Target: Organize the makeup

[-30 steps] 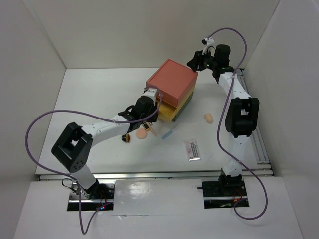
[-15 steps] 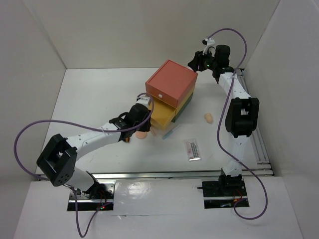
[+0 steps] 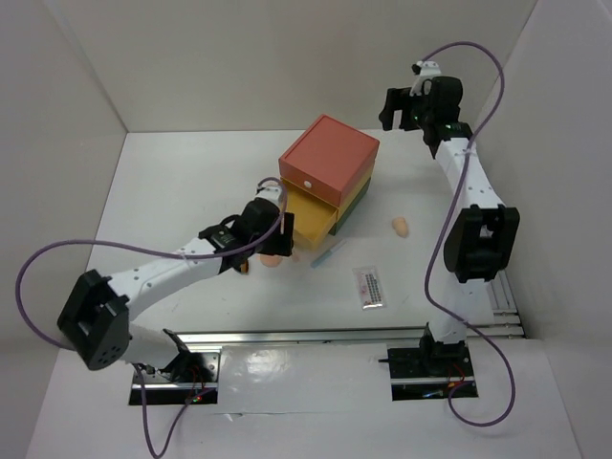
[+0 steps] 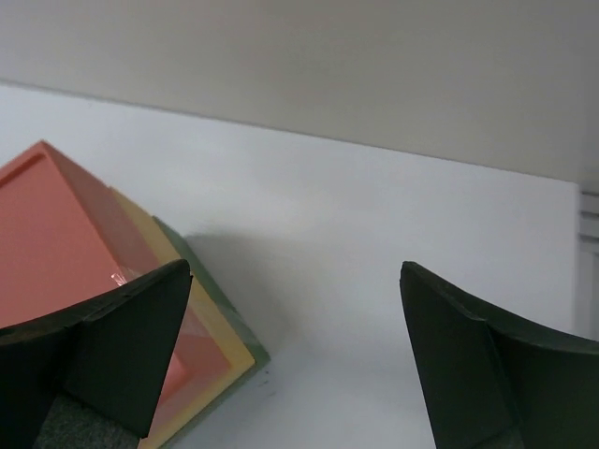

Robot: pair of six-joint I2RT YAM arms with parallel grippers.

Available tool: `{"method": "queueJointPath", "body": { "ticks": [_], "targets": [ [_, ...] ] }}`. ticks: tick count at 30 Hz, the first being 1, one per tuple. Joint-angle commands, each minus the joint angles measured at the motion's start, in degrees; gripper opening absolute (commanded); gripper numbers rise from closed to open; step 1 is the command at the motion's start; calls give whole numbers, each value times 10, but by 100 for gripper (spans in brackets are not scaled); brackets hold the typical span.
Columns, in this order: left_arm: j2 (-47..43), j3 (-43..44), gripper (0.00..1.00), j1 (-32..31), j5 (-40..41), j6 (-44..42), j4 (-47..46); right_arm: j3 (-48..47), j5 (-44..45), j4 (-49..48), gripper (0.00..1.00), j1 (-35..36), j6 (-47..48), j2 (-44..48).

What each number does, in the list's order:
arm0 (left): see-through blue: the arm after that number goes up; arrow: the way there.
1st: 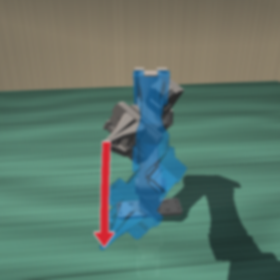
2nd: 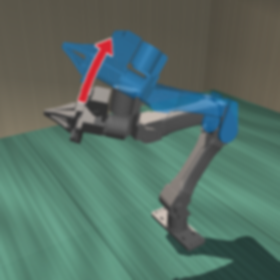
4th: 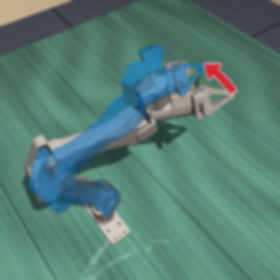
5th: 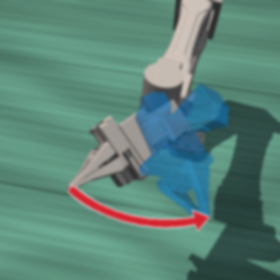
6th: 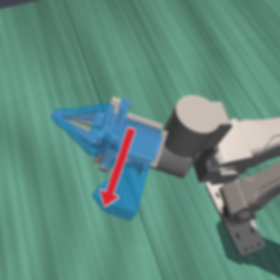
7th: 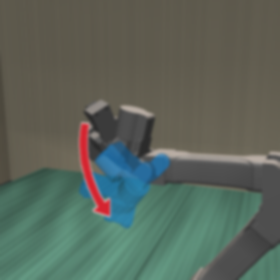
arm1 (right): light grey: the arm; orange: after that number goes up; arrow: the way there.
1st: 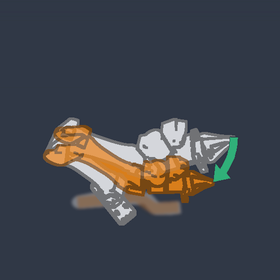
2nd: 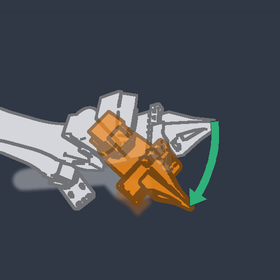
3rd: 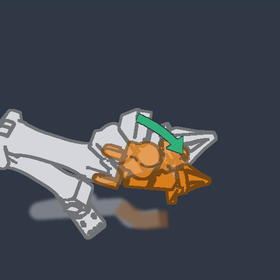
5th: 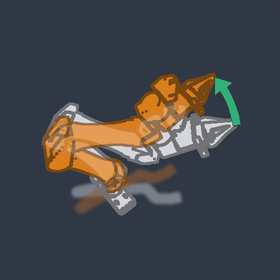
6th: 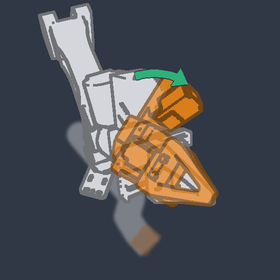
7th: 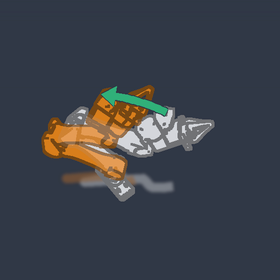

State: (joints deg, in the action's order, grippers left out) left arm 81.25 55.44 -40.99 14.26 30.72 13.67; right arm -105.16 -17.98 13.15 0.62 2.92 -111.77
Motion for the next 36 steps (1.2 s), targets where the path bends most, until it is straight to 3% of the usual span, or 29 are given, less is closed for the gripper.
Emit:
{"method": "queueJointPath", "body": {
  "ticks": [1, 5, 8, 10, 17, 19, 21, 27, 36],
  "targets": [
    [-74, -6, 82, -2, 10, 48, 80, 10, 140, 50, 100, -8, -40, 100],
    [-159, -21, 84, -2, 9, 96, 177, 128, 196, 108, 100, -8, -105, 242],
    [-250, -50, 98, -2, 29, 157, 245, 255, 221, 155, 100, -2, -172, 319],
    [-301, -73, 100, -2, 46, 196, 285, 347, 205, 171, 100, 24, -211, 387],
    [-341, -95, 100, 10, 52, 274, 366, 493, 229, 295, 100, 140, -246, 504],
    [-348, -89, 100, 10, 58, 288, 366, 529, 173, 289, 100, 169, -246, 535],
    [-357, -89, 100, 10, 58, 283, 366, 580, 150, 275, 100, 220, -266, 541],
    [-365, -84, 100, 15, 70, 283, 352, 627, 220, 261, 100, 349, -317, 497],
    [-336, -84, 100, 15, 59, 283, 347, 655, 352, 217, 100, 393, -355, 381]
  ]
}}
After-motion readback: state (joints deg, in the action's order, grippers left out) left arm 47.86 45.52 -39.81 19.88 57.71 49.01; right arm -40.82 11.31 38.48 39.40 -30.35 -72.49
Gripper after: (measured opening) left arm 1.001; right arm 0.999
